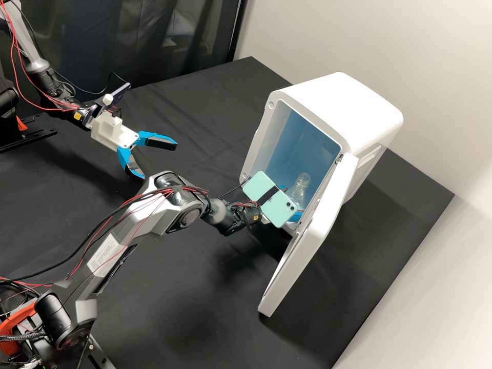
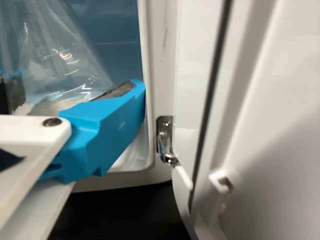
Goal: Take the flask out of the incubator
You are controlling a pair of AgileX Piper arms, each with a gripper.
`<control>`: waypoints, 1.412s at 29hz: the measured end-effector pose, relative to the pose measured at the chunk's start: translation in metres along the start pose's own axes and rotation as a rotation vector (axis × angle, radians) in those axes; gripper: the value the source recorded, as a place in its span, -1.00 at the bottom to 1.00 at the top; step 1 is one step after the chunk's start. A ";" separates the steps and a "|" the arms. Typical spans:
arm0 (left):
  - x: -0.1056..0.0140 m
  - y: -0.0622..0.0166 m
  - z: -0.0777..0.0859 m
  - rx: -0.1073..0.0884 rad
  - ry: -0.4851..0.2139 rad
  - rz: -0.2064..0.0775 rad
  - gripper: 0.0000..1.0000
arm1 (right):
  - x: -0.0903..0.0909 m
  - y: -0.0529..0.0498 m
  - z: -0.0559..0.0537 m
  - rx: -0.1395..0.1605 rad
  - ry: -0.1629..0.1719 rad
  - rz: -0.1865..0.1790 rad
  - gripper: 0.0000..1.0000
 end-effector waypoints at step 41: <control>-0.006 0.0061 -0.001 0.005 0.002 0.027 1.00 | -0.117 0.005 0.013 0.068 0.104 0.072 -1.00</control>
